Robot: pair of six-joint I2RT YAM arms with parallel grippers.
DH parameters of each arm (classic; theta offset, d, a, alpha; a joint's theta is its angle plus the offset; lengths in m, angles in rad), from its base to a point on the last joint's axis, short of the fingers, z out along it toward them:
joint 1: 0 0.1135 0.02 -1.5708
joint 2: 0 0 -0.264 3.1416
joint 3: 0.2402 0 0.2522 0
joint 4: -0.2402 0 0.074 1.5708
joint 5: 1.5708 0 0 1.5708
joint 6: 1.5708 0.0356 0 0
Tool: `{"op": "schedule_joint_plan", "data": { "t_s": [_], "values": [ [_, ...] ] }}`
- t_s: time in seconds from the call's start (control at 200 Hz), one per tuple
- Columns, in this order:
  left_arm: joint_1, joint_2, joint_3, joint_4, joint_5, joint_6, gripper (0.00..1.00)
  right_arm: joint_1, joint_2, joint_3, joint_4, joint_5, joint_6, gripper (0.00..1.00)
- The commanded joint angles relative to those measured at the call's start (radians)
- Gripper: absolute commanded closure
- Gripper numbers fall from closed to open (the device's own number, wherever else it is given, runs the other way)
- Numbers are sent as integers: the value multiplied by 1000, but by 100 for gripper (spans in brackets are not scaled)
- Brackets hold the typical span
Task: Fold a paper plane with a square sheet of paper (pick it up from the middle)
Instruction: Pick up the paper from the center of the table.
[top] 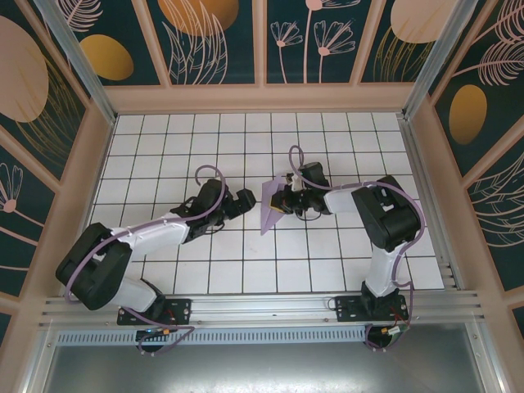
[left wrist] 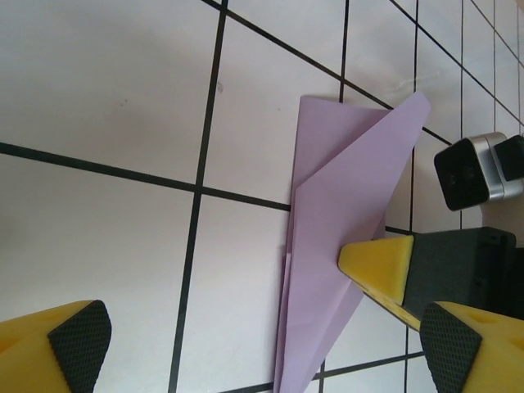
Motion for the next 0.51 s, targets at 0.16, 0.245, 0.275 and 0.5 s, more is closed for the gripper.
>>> {"op": "schedule_joint_plan", "data": {
  "t_s": [0.16, 0.245, 0.275, 0.5],
  "values": [
    [11, -90, -43, 153, 195, -122, 1, -48, -95, -24, 225, -129, 105, 93],
    [12, -101, -53, 208, 236, -153, 2, -65, -117, 0, 255, -182, 143, 93],
    [12, -101, -55, 231, 254, -164, 1, -69, -122, 7, 267, -199, 156, 93],
    [12, -90, -54, 347, 338, -208, 1, -69, -132, 41, 387, -297, 298, 93]
  ]
}}
